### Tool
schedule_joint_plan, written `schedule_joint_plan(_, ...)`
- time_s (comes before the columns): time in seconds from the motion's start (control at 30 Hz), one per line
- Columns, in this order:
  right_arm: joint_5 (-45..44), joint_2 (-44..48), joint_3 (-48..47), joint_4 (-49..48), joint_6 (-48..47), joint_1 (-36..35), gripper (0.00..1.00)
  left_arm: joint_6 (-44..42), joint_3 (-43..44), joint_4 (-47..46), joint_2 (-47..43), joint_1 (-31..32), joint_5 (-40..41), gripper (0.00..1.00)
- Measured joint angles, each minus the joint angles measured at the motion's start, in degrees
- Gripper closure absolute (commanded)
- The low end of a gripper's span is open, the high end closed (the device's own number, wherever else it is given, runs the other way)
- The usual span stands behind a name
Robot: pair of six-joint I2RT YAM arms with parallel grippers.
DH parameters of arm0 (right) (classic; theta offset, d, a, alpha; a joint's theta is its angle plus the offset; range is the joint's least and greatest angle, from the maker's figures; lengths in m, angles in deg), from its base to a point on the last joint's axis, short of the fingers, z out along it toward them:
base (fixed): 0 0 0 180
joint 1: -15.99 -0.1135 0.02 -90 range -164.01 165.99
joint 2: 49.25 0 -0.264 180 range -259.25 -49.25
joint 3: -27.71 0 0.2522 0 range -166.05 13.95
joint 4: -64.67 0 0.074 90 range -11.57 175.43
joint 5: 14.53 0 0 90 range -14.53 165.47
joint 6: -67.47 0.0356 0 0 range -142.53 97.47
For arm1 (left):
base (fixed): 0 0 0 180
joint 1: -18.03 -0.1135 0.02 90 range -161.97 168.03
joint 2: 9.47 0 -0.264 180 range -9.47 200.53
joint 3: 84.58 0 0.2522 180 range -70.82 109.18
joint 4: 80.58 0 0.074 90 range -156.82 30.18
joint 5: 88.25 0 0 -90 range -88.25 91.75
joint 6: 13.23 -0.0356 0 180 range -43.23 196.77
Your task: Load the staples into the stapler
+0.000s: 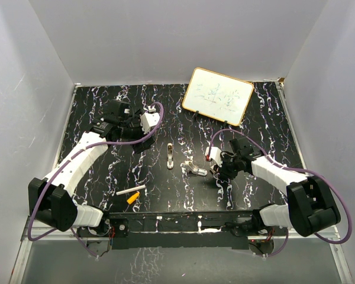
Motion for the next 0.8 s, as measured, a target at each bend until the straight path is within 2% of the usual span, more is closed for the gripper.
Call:
schedule_joint_plan(0.27, -0.39, -0.13, -0.44, 1.33, -1.05, 0.02, 0.70, -0.15, 0.00, 0.00, 0.00, 0.00, 0.00, 0.16)
schedule_joint_plan(0.53, 0.33, -1.01, -0.94, 1.46, -0.74, 0.02, 0.80, -0.15, 0.00, 0.00, 0.00, 0.00, 0.02, 0.15)
schedule_joint_plan(0.63, 0.46, -1.05, -0.94, 1.42, -0.59, 0.02, 0.85, 0.07, 0.00, 0.00, 0.00, 0.00, 0.02, 0.12)
schedule_joint_plan(0.73, 0.57, -1.03, -0.94, 1.40, -0.55, 0.02, 0.88, 0.90, 0.00, -0.11, 0.00, 0.00, 0.04, 0.03)
schedule_joint_plan(0.8, 0.63, -0.90, -0.94, 1.53, -0.55, 0.02, 0.89, 1.79, 0.00, -0.26, 0.00, 0.00, 0.24, 0.03)
